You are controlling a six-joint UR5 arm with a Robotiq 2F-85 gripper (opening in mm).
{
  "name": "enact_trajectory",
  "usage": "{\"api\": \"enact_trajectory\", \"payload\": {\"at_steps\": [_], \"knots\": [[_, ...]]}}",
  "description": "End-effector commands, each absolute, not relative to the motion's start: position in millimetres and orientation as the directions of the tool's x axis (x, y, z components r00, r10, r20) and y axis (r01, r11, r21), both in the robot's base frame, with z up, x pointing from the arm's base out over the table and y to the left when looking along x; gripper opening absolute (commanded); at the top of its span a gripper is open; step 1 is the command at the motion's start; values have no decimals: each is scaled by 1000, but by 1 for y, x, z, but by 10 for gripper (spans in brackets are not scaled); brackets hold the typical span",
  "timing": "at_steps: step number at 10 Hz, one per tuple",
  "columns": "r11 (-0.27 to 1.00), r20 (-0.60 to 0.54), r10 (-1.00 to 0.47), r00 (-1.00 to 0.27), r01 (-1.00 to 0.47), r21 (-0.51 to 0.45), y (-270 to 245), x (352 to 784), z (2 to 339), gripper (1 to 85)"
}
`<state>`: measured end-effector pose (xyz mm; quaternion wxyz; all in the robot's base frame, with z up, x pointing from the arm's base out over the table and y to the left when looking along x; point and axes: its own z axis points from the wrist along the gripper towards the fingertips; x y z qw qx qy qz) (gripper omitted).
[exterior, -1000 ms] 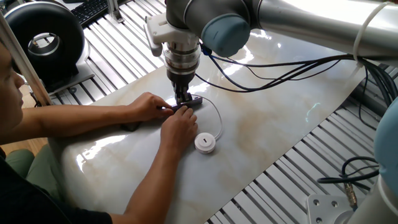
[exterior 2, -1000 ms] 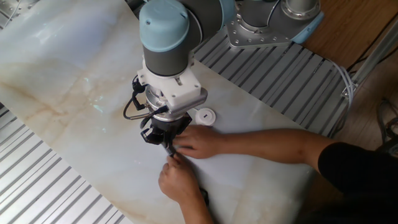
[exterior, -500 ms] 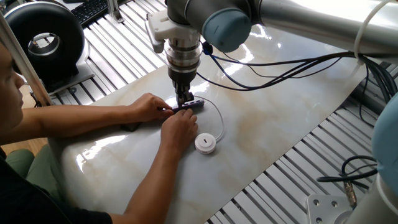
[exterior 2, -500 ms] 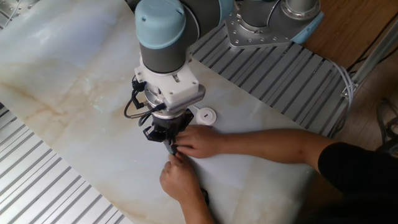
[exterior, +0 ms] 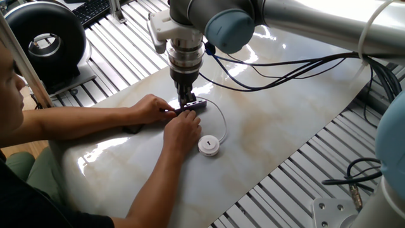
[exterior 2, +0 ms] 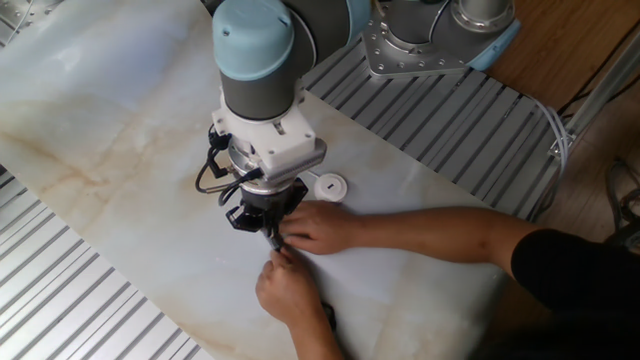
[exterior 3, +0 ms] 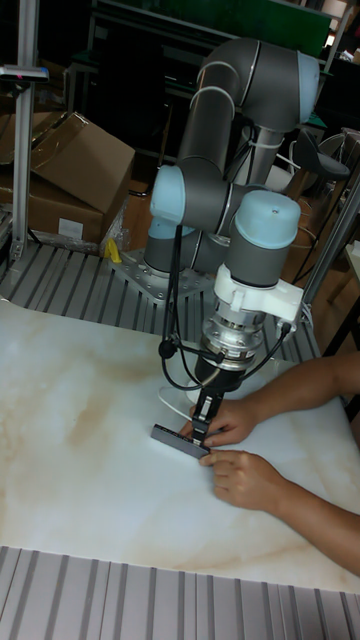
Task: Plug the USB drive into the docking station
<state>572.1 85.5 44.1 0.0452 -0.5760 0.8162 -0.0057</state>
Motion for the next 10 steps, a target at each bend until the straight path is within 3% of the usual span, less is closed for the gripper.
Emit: {"api": "enact_trajectory", "payload": {"at_steps": [1,10], "knots": [[344,-81,-937,-339,-937,-59,85,574,42,13],[359,-8,-933,-359,-933,-36,87,567,49,13]]}}
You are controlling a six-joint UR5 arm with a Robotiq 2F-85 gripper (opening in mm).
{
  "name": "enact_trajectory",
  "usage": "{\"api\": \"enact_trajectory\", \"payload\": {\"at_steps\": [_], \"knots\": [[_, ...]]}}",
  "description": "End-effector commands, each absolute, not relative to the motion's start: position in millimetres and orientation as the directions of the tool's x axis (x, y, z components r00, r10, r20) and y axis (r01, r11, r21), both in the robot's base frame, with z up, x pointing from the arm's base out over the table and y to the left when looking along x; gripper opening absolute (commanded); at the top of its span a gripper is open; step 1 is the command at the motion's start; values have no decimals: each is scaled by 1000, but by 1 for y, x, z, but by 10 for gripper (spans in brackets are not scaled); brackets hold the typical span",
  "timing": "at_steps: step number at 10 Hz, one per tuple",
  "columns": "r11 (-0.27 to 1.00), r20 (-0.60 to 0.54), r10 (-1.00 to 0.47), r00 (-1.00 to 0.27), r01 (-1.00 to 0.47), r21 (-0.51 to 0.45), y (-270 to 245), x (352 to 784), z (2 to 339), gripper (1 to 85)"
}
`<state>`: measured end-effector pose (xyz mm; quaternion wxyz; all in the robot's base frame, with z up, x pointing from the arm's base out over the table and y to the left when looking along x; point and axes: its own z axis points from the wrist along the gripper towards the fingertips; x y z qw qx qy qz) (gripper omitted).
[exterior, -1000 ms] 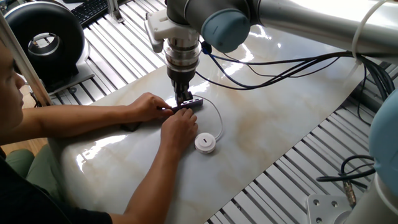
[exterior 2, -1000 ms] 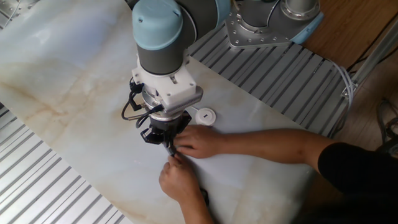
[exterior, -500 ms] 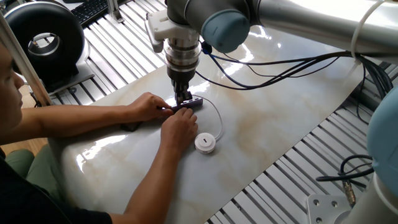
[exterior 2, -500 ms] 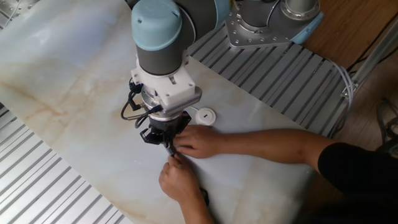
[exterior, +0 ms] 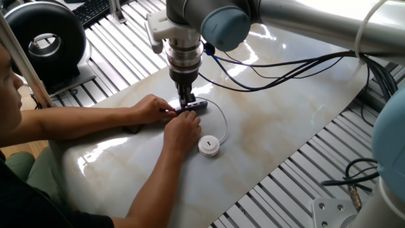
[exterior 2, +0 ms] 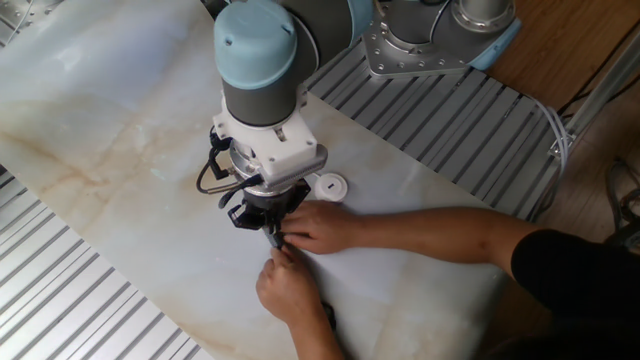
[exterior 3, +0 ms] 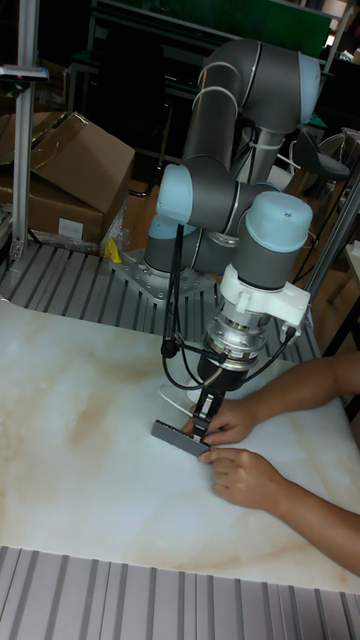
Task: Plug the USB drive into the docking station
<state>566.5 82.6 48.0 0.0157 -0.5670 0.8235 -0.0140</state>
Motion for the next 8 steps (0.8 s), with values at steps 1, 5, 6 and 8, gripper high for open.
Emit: {"api": "enact_trajectory", "payload": {"at_steps": [1,5,6,8], "knots": [[359,-16,-933,-359,-932,-39,88,570,46,13],[366,-22,-930,-366,-929,-48,88,574,42,13],[366,-20,-931,-366,-929,-48,86,575,42,13],[376,-2,-927,-376,-926,-43,84,572,44,13]]}}
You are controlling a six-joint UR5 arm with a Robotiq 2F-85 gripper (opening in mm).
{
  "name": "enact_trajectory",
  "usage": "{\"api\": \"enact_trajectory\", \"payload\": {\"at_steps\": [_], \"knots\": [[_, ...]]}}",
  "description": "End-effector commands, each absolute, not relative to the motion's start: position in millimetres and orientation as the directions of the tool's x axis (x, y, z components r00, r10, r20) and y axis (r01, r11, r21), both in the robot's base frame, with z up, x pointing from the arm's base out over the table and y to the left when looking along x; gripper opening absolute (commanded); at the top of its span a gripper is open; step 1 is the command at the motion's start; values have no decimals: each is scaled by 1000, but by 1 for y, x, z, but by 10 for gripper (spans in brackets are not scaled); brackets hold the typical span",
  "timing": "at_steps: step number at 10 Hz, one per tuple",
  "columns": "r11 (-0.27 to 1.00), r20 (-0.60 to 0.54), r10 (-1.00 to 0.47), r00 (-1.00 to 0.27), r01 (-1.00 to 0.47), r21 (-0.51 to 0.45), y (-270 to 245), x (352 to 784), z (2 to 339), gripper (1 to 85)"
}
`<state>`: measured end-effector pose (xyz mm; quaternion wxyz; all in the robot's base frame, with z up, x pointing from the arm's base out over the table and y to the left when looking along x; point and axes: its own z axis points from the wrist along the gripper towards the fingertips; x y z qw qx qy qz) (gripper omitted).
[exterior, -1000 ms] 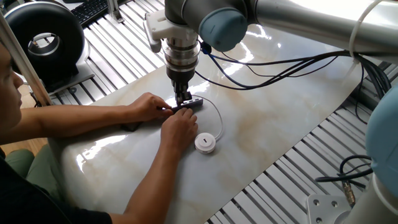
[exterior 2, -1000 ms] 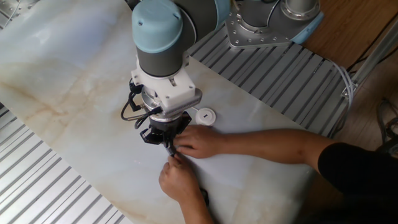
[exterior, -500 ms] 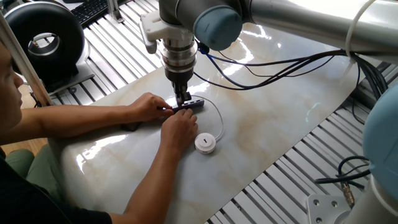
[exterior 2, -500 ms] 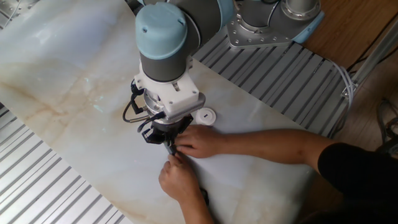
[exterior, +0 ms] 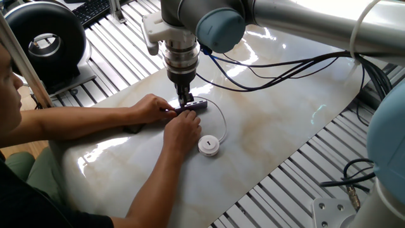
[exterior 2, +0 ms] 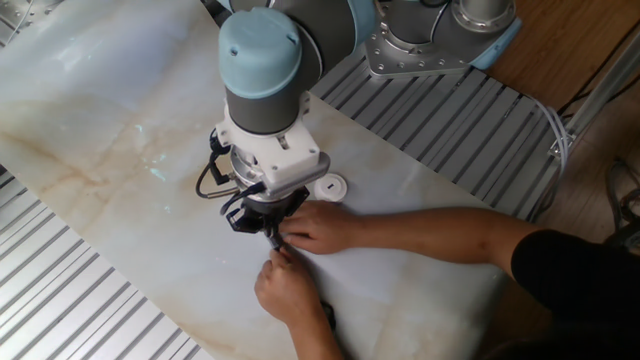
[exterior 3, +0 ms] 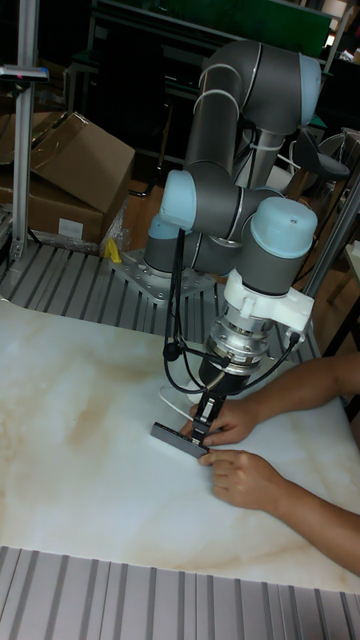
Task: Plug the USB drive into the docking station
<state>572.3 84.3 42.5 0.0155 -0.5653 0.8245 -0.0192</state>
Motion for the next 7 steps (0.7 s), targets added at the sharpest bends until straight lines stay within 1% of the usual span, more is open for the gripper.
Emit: {"api": "enact_trajectory", "payload": {"at_steps": [1,7], "knots": [[377,-2,-926,-377,-925,-42,85,572,44,13],[378,3,-926,-378,-926,-12,87,566,50,13]]}}
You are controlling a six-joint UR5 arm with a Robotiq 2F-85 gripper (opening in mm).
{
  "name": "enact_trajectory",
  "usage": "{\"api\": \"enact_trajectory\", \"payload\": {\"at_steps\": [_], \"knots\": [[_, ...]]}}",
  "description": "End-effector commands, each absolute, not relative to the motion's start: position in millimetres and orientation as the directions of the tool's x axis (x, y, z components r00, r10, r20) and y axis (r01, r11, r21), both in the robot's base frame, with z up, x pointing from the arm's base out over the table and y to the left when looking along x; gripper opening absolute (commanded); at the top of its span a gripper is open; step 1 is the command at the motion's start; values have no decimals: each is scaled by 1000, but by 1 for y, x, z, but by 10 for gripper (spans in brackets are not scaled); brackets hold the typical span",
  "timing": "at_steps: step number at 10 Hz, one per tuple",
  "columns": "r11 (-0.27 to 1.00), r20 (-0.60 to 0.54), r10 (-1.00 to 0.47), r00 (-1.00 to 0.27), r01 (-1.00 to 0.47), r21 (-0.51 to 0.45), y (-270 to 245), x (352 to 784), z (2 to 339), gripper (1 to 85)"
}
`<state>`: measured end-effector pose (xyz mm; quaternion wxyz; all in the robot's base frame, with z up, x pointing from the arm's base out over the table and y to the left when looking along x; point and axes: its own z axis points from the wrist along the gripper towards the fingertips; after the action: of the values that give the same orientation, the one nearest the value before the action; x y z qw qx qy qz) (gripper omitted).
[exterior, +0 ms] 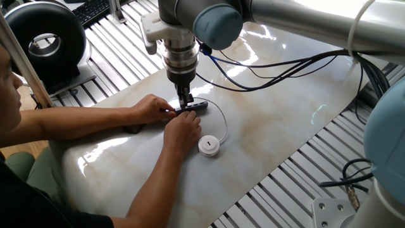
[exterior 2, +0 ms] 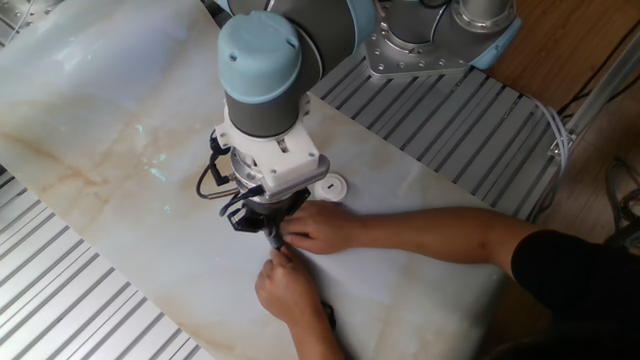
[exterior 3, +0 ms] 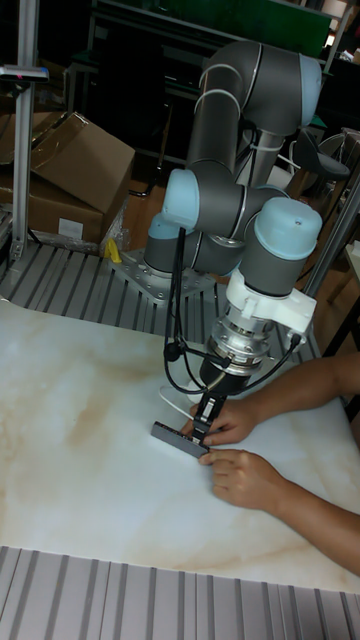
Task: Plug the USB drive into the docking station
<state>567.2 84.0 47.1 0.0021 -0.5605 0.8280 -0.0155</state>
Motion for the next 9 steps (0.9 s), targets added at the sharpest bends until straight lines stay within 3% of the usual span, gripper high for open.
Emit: {"api": "enact_trajectory", "payload": {"at_steps": [1,9], "knots": [[376,-3,-927,-376,-926,-15,88,569,47,13],[371,-14,-929,-370,-928,-30,85,574,46,13]]}}
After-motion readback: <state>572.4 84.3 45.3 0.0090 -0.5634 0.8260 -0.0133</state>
